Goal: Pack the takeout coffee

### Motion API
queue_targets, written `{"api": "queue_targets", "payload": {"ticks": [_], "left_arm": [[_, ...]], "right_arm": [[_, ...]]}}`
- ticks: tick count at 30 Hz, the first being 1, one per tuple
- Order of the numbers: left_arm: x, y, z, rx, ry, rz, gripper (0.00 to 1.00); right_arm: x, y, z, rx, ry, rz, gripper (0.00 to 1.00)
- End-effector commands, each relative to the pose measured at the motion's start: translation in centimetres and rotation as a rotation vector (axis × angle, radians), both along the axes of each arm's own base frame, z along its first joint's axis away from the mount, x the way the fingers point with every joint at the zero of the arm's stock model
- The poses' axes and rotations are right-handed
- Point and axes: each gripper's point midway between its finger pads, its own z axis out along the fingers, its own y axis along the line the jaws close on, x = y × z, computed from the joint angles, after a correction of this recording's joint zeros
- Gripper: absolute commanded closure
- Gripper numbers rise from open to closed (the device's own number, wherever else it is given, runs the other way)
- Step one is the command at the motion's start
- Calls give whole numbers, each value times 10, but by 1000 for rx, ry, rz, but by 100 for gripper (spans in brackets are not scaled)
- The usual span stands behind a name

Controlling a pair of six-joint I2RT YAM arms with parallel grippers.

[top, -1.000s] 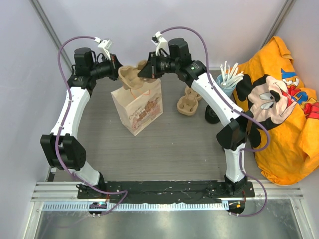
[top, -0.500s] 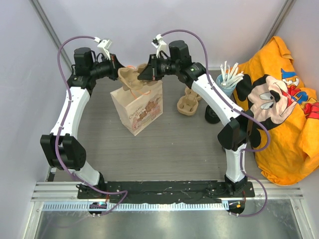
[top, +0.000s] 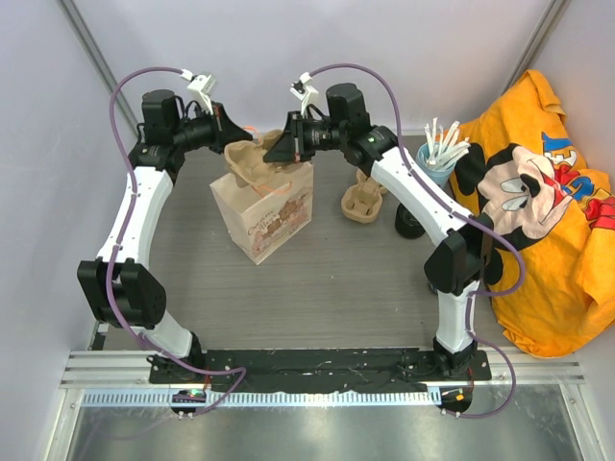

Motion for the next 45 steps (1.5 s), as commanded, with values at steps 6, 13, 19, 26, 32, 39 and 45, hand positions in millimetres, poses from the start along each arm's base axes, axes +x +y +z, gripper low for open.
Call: {"api": "queue_targets", "payload": {"ticks": [6,13,19,26,32,39,45], "left_arm": [[-7,0,29,-2,-81,-1,100],[-5,-1,30,-12,-79,0,100],[-3,-1,28,-14,-69,9,100],[-3,-1,22,-12,-55,10,100],[2,2,17,-6,-43,39,100],[11,8,12,6,-32,93,100],[15,9,12,3,-28,108,100]], "right_arm": [[-31,-12,94,104,-237,72,99],[-43,-7,78,94,-200,130,99],[-58,-6,66,100,-163,207,99],[-51,-16,77,192,-102,235,99],[-52,-29,99,287,-46,277,99],[-49,-56,121,446,28,310,99],[-59,-61,114,470,69,331,99]]}}
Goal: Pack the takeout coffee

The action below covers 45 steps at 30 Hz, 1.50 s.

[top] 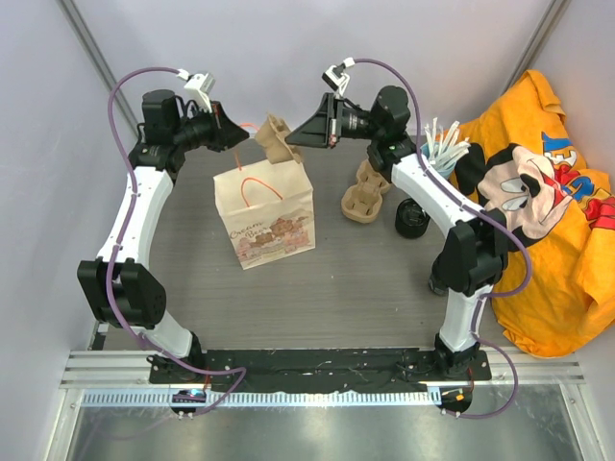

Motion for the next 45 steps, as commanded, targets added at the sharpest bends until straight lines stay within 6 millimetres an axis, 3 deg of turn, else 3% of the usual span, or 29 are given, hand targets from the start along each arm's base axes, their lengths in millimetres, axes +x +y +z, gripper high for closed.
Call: {"api": "queue_targets", "payload": {"ticks": [1,9,19,29,36,45], "left_arm": [[5,0,16,-6,-45,21,100],[8,-1,21,-21,-55,28,100],[9,-4,28,-28,-70,20,100],[4,-7,36,-39,-78,5,100],[3,-7,42,-44,-89,2,100],[-1,-8,43,-47,-85,-1,100]], "right_arm": [[-42,-14,45,97,-99,73,99],[-51,-16,41,111,-68,84,99],[-40,-1,4,53,17,61,99],[-19,6,-16,29,76,-9,99],[-6,9,-49,-58,141,-71,99],[11,9,-64,-143,131,-152,99]]}}
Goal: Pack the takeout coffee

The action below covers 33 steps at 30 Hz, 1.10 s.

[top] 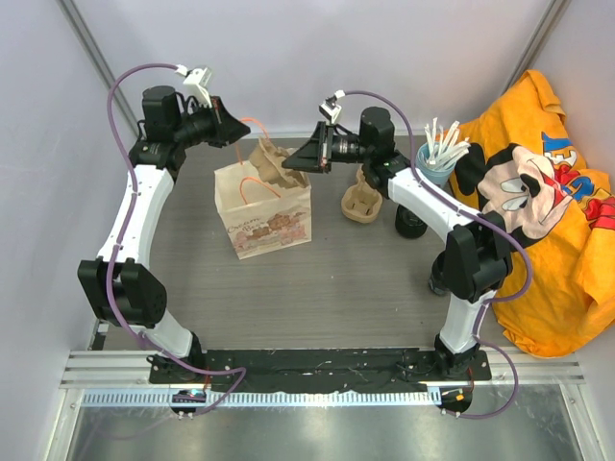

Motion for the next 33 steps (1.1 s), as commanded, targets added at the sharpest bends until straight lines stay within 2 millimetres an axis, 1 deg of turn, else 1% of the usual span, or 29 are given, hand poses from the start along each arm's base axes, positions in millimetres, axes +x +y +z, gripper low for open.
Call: {"api": "queue_targets", "payload": {"ticks": [1,2,3,5,13,17,22,24,25,27,28,30,31,33], "left_arm": [[-5,-4,32,-17,-86,-23,100],[-6,-4,32,-17,-83,-22,100],[-6,-4,33,-15,-87,-17,100],[-6,-2,32,-13,-83,-9,100],[-9,-6,29,-12,-65,-14,100],[-11,-6,28,-9,-54,-6,100],[-16,-6,29,-3,-41,7,100],[-16,-5,28,5,-39,23,100],[-17,-4,29,9,-37,33,100],[-15,0,29,26,-41,58,100],[-15,2,28,35,-36,72,100],[-14,5,25,52,-34,86,100],[-14,5,26,53,-35,88,100],[-16,5,25,53,-32,86,100]], "right_arm": [[14,0,2,-55,-81,-67,99],[16,-1,-3,-79,-60,-77,99],[17,-1,-2,-85,-67,-84,99],[21,-2,-7,-115,-68,-108,99],[30,-1,-11,-149,-88,-148,99],[36,-2,-22,-214,-90,-179,99],[38,4,-30,-259,-110,-190,99],[39,6,-30,-276,-136,-195,99],[39,7,-33,-297,-138,-203,99],[39,10,-34,-318,-158,-210,99],[38,12,-38,-344,-169,-214,99],[37,13,-39,-371,-198,-220,99],[39,12,-44,-404,-211,-234,99],[37,16,-44,-422,-232,-239,99]]}}
